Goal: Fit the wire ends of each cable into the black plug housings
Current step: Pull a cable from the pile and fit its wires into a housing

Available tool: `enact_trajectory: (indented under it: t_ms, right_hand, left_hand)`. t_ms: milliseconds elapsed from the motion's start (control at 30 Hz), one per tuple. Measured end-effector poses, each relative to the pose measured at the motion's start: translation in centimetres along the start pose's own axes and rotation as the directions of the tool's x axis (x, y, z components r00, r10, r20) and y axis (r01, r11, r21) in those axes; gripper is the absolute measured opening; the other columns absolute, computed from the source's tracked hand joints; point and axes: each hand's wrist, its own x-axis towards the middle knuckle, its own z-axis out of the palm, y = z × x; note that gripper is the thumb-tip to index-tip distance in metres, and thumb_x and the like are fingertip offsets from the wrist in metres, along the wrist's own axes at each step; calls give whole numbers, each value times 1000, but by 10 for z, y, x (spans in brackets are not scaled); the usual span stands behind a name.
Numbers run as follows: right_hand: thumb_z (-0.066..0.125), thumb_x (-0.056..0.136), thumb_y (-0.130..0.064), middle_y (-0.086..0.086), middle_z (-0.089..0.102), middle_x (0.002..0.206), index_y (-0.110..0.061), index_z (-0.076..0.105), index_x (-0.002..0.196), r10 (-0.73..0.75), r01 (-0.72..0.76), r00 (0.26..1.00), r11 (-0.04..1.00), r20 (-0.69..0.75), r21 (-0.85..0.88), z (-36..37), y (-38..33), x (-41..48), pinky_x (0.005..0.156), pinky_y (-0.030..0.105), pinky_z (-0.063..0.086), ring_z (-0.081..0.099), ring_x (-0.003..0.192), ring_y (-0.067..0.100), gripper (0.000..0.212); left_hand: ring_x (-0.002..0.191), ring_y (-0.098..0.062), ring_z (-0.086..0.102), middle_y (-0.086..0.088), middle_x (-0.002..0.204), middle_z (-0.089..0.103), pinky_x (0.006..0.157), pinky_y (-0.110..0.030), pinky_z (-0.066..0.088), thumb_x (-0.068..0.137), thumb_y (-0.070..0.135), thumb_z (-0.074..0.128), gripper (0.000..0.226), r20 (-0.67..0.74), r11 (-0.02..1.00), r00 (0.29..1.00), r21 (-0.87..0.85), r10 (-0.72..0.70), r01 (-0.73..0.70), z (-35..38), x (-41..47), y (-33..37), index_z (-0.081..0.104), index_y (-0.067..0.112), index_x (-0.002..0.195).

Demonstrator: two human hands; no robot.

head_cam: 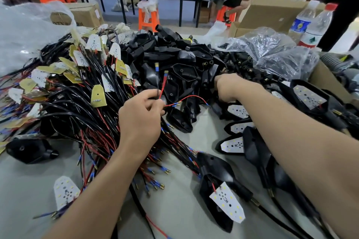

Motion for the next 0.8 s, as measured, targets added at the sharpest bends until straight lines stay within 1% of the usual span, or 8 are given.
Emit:
enact_trajectory:
  t_ms: [133, 267, 333, 367, 433, 500, 667, 800]
  right_hand:
    - [46, 96, -1, 17, 56, 135, -7, 56, 124, 24, -29, 998, 995, 54, 96, 6, 2, 4, 84, 33, 45, 58, 113, 35, 30]
    - [51, 84, -2, 7, 66, 106, -21, 61, 92, 230, -67, 918, 893, -323, 445, -9, 1, -26, 80, 35, 50, 59, 93, 31, 23]
    - [49, 80, 2, -4, 67, 89, -26, 67, 80, 313, 115, 847, 682, -430, 722, -11, -17, -51, 67, 23, 45, 59, 76, 14, 33]
    - [49, 80, 3, -5, 69, 83, -28, 70, 81, 323, 224, 851, 488, -413, 844, -9, -30, -62, 57, 19, 43, 57, 64, 7, 36]
    - [48, 90, -1, 2, 73, 76, -27, 67, 92, 322, 331, 889, 39, -325, 943, 0, -59, -78, 44, 21, 39, 52, 47, 8, 32]
    - [45, 101, -7, 10, 72, 71, -17, 59, 96, 313, 312, 924, -277, -222, 909, 12, -79, -86, 40, 25, 38, 52, 44, 15, 18]
    - [52, 103, -2, 13, 72, 72, -5, 63, 94, 338, 283, 938, -604, -81, 745, 26, -88, -95, 52, 25, 55, 69, 57, 19, 14]
    - [60, 89, 18, 0, 65, 67, -8, 67, 89, 433, 389, 890, -562, -141, 730, 28, -84, -99, 66, 23, 59, 64, 66, 18, 26]
  left_hand:
    - [56, -1, 65, 31, 67, 69, 54, -12, 49, 93, 22, 76, 18, -85, 994, 993, 79, 84, -77, -2, -6, 3, 81, 38, 98]
    - [61, -1, 66, 32, 64, 68, 58, -14, 49, 89, 19, 79, 22, -149, 980, 982, 179, 115, -88, -2, -8, 5, 82, 37, 102]
    - [74, -2, 72, 26, 80, 76, 74, -23, 57, 88, 15, 77, 28, -157, 970, 976, 216, 148, -113, -1, -9, 7, 82, 36, 107]
    - [78, -2, 72, 21, 88, 78, 76, -24, 57, 89, 14, 76, 29, -162, 962, 972, 242, 169, -127, -2, -10, 7, 82, 36, 107]
    - [77, 0, 70, 17, 92, 79, 73, -22, 57, 89, 8, 72, 32, -132, 946, 967, 273, 219, -177, -2, -10, 4, 83, 35, 104]
    - [60, -5, 66, 15, 85, 79, 58, -16, 49, 90, 2, 66, 39, -55, 943, 970, 250, 238, -218, -1, -11, 0, 83, 33, 105]
    - [50, 6, 55, 20, 86, 76, 50, -4, 34, 89, -1, 61, 43, -51, 929, 953, 245, 299, -278, -3, -13, 1, 82, 32, 108]
    - [56, 3, 60, 26, 68, 69, 50, -8, 40, 87, 15, 65, 31, -78, 932, 953, 250, 291, -264, -2, -17, 4, 83, 36, 99]
